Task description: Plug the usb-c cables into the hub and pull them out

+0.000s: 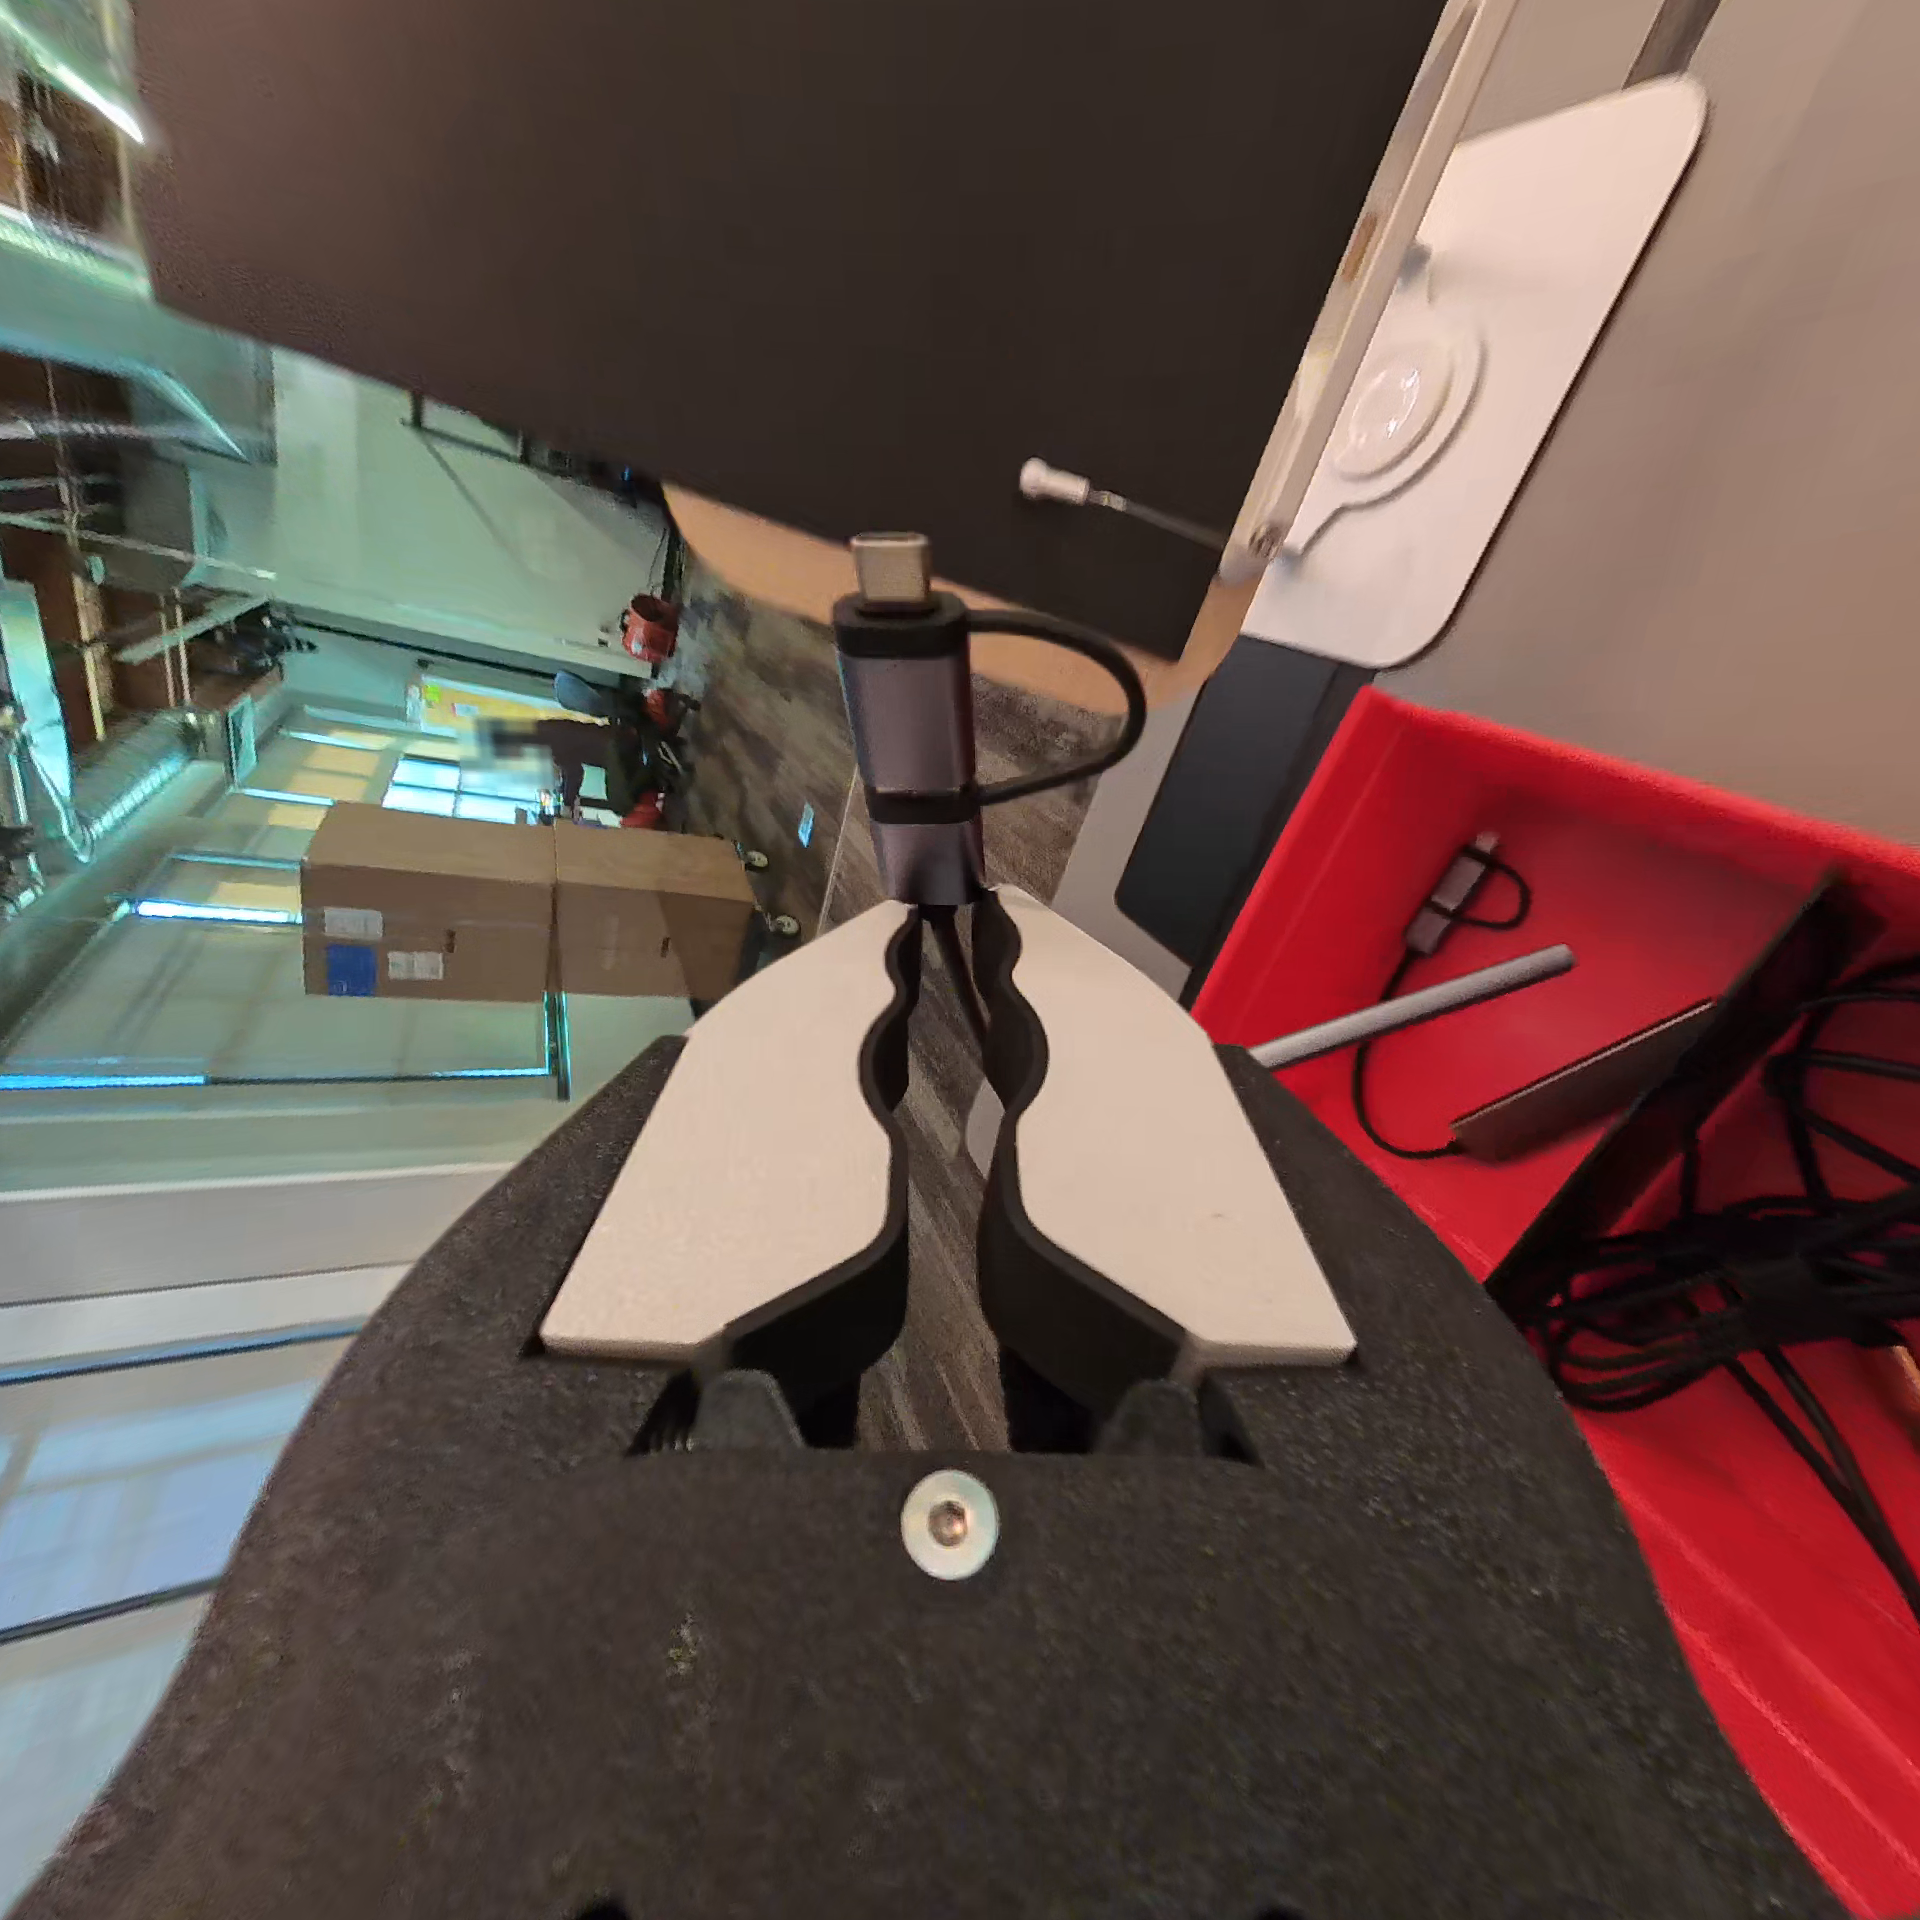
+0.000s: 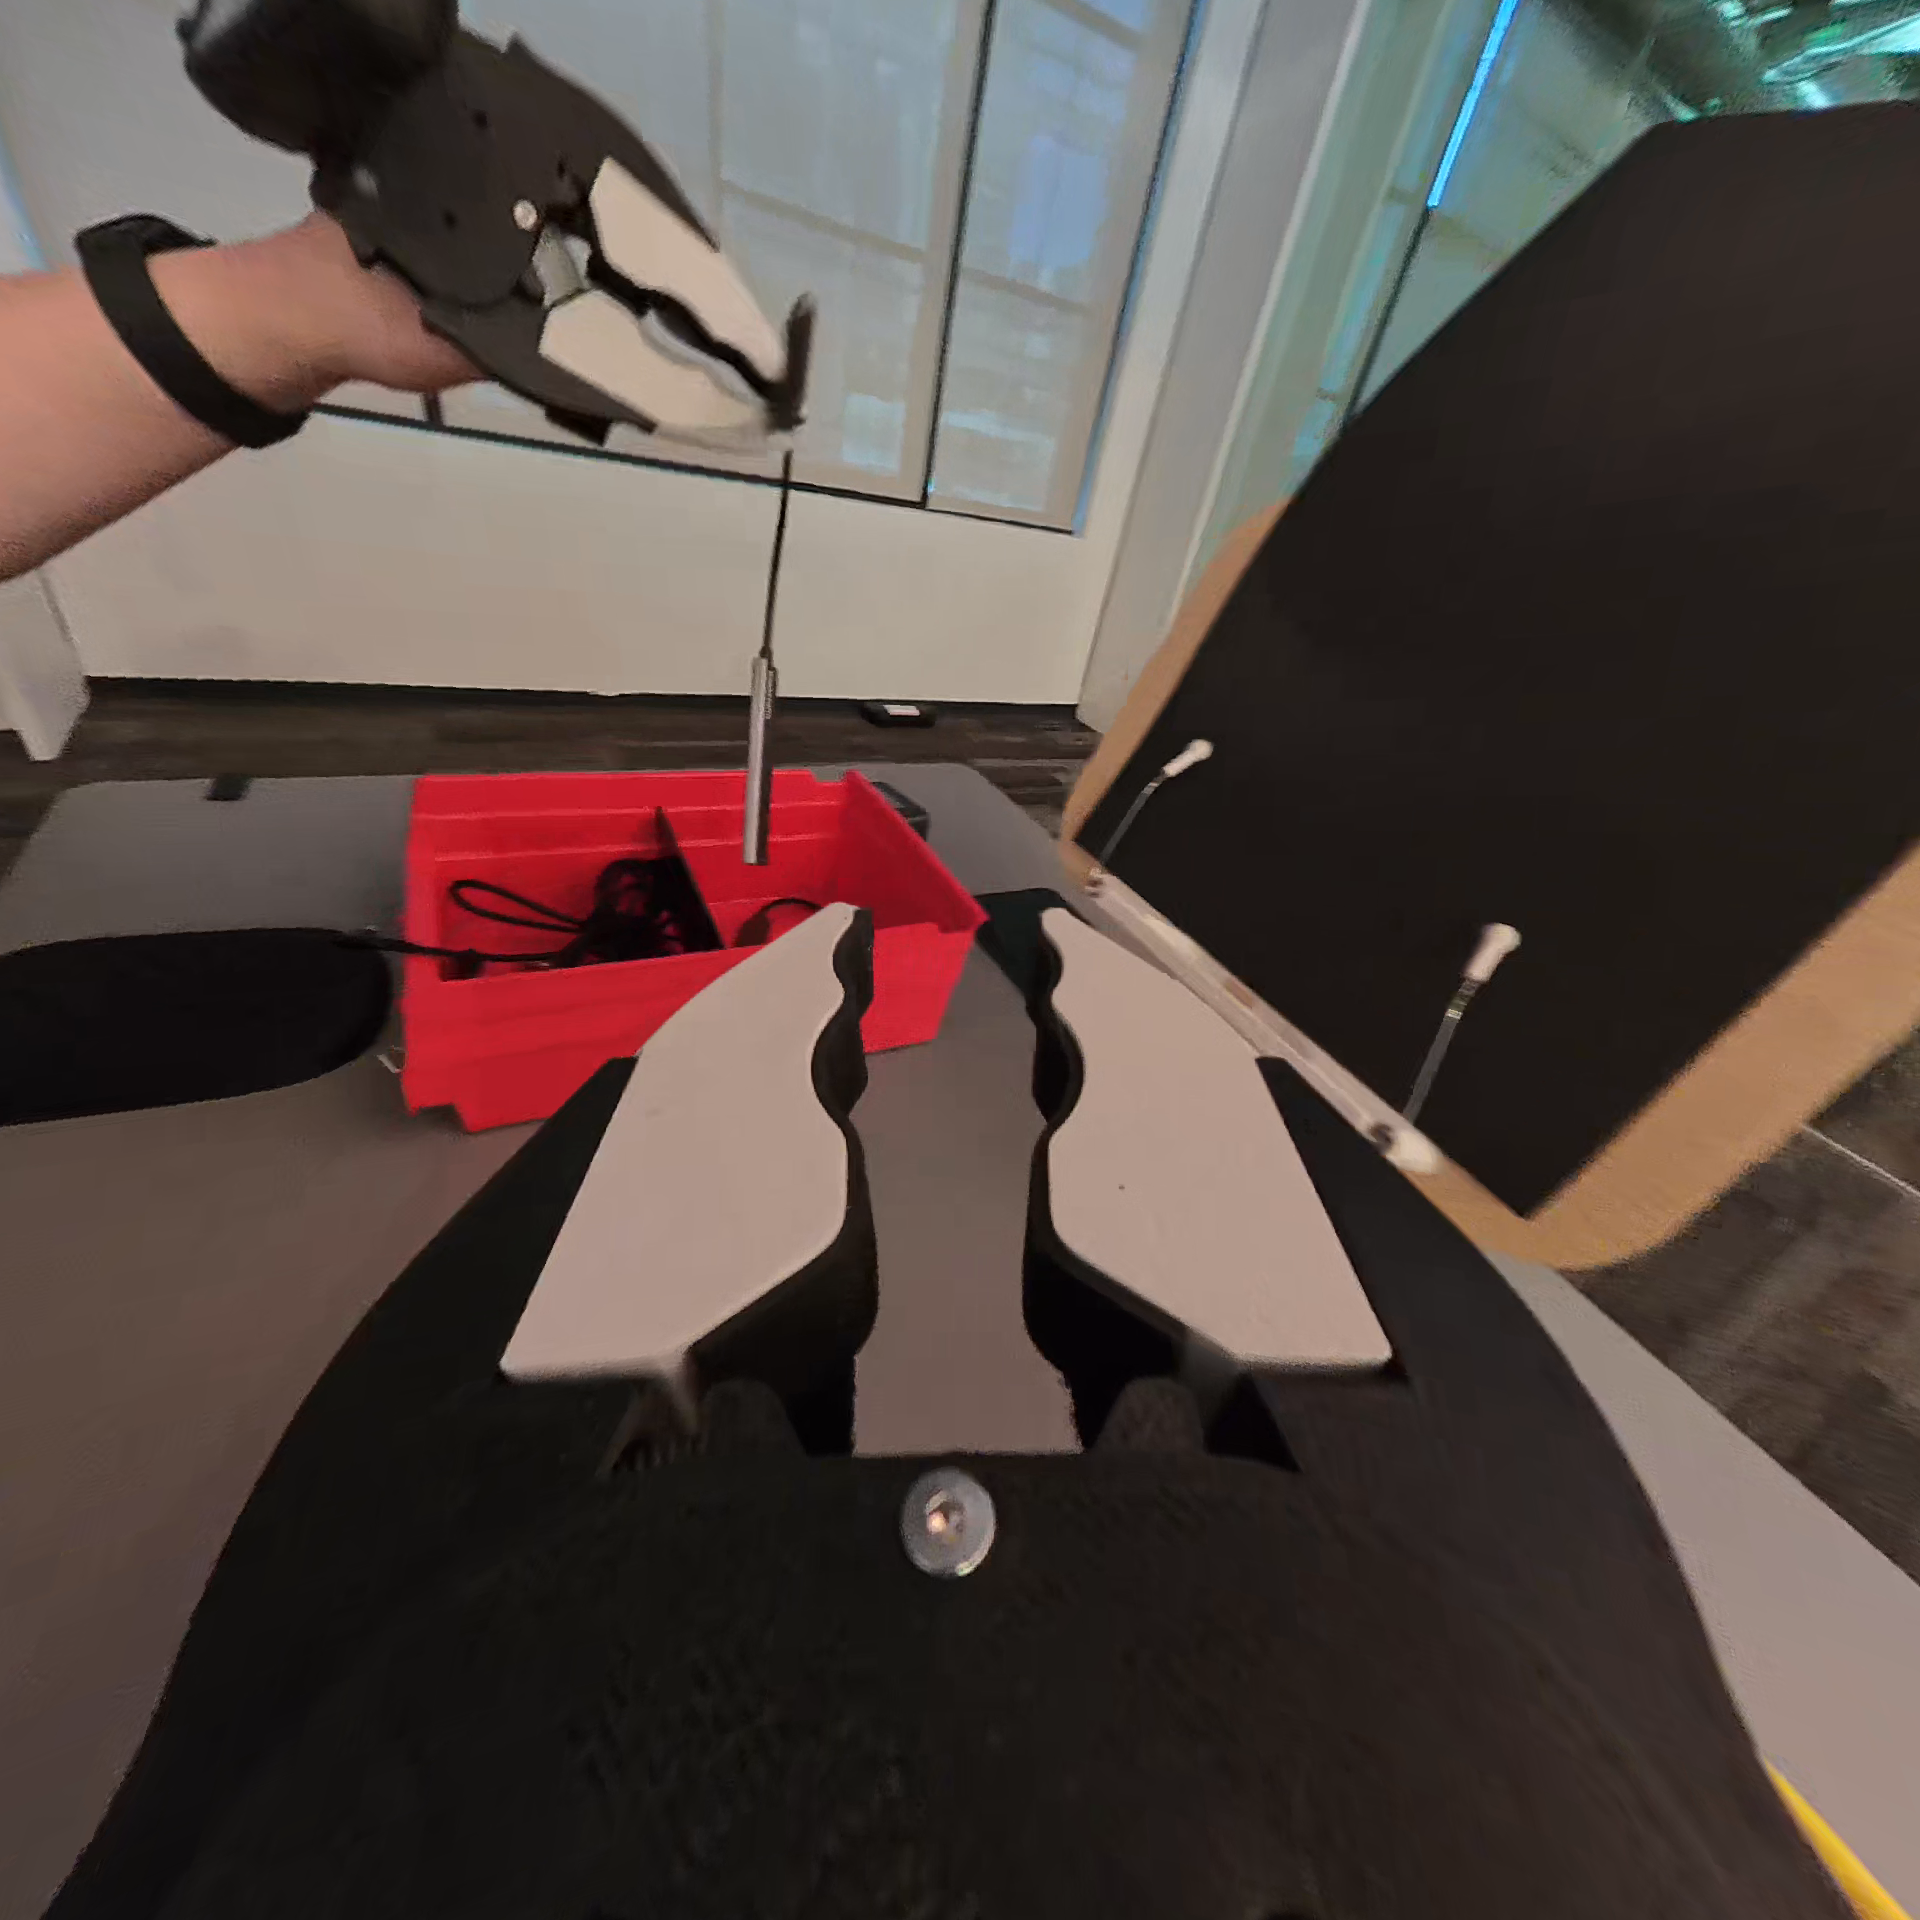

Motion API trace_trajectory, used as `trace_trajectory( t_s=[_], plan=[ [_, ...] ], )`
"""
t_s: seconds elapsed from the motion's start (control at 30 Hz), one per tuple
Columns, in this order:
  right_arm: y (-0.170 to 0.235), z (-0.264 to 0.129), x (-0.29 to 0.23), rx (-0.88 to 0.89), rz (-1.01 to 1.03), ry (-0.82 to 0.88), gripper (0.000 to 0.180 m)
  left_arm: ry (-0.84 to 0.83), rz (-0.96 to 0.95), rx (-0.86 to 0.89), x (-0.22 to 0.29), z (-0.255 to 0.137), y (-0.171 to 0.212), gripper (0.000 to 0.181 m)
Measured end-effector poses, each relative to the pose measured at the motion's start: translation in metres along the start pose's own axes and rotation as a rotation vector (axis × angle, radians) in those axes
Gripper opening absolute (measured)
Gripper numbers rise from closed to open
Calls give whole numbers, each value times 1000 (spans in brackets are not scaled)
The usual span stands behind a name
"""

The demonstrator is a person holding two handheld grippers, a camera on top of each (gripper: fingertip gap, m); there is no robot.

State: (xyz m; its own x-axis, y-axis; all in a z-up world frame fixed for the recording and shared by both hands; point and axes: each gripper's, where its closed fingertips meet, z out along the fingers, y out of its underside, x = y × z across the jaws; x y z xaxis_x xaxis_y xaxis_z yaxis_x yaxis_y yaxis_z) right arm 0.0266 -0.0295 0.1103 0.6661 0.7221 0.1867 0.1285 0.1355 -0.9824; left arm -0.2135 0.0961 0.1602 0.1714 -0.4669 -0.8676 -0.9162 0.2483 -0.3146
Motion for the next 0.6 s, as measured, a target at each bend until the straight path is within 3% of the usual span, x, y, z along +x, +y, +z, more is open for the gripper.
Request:
trace_trajectory(
  t_s=[0.2, 0.33, 0.43, 0.5, 0.53, 0.6],
  plan=[
    [-27, 13, -36, 113, 161, -50, 29, 105, 10, 132, 33, -23, -90, 4],
    [-15, 31, -38, 171, 373, -115, 56, 140, 85, 179, 84, -12, -129, 4],
    [-12, 34, -34, 242, 463, -167, 55, 204, 101, 231, 125, -6, -154, 4],
    [-4, 35, -28, 220, 463, -146, 45, 242, 103, 260, 146, -1, -168, 4],
    [3, 36, -29, 170, 433, -161, 15, 257, 98, 268, 154, 2, -173, 4],
    [8, 32, -21, 149, 405, -144, 9, 288, 64, 282, 165, 8, -179, 5]
  ],
)
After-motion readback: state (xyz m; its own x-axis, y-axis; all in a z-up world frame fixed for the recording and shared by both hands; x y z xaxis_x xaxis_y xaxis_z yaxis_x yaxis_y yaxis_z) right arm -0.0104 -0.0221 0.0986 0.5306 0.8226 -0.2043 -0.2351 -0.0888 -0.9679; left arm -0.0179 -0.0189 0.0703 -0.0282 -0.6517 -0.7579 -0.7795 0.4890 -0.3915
